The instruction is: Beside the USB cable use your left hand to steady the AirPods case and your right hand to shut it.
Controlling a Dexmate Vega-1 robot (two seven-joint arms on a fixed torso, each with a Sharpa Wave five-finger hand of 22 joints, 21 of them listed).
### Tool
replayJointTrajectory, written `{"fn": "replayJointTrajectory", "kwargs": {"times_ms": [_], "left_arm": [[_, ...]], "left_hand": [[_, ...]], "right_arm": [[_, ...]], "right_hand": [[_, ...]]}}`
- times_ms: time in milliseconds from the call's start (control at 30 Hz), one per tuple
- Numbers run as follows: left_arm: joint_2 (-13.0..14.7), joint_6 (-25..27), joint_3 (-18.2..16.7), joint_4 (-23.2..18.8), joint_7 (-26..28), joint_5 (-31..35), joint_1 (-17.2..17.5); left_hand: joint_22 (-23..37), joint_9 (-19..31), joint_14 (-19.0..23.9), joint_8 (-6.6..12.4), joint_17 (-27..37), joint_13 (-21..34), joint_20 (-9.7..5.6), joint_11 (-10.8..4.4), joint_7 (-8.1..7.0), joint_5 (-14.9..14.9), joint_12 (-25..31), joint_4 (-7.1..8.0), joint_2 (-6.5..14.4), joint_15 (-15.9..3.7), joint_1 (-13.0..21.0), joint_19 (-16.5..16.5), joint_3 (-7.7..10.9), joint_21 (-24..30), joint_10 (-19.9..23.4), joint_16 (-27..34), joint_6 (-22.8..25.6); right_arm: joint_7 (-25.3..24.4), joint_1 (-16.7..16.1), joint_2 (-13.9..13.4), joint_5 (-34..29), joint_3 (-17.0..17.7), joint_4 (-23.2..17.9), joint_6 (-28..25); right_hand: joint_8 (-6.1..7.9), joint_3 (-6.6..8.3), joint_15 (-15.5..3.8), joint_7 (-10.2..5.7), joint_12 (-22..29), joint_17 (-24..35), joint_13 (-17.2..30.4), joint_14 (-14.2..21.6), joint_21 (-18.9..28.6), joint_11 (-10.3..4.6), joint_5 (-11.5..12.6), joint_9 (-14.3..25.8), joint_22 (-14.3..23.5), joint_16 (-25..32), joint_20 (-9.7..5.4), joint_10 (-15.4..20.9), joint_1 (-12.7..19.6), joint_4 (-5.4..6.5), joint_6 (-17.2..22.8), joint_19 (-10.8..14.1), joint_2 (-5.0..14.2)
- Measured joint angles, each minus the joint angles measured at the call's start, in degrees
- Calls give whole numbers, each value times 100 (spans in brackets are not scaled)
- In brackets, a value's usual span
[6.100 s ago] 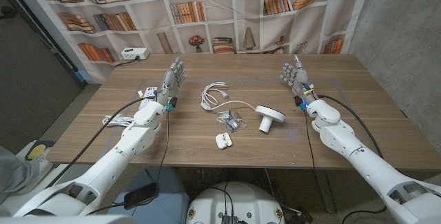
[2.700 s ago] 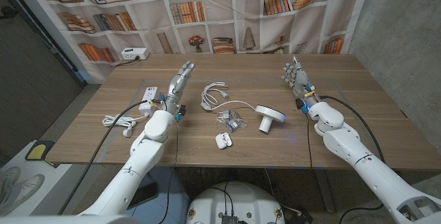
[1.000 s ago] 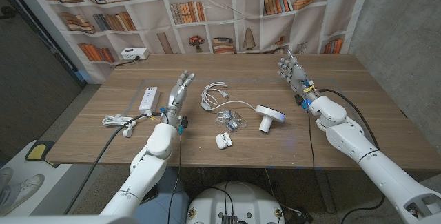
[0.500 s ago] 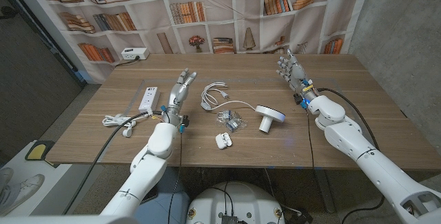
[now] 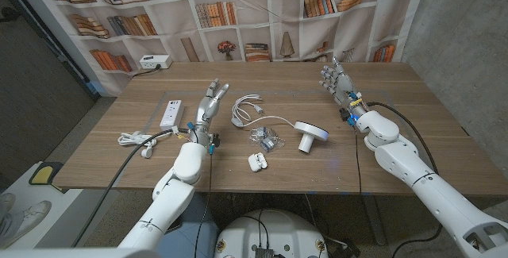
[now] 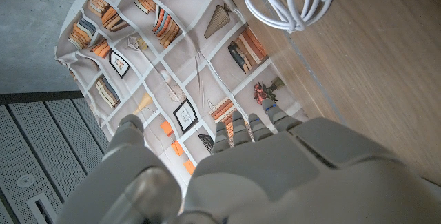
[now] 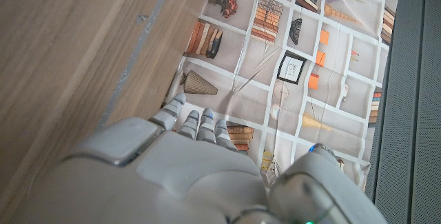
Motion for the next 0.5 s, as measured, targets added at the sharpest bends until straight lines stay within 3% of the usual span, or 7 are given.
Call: {"fn": "replayJointTrajectory", "kwargs": {"times_ms": [400,500], "left_arm": [[23,-86,93,33,175,146,66],[27,-107,105,-9,212,148,120]], "left_hand": [[0,0,0,0,0,1,0,0,-1,-7,0,-13,-23,0,23,0,-14,-44,0,1,-6],[0,0,1,1,0,30,0,0,-64,-22,0,-30,-46,0,46,0,-30,-44,1,1,-86]], "right_arm": [[36,51,35,5,-5,89,56],[34,69,42,-18,-19,104,62]], "right_hand": [[0,0,0,-1,0,1,0,0,0,0,0,0,0,0,0,0,0,0,0,0,0],[0,0,0,-1,0,1,0,0,0,0,0,0,0,0,0,0,0,0,0,0,0]]}}
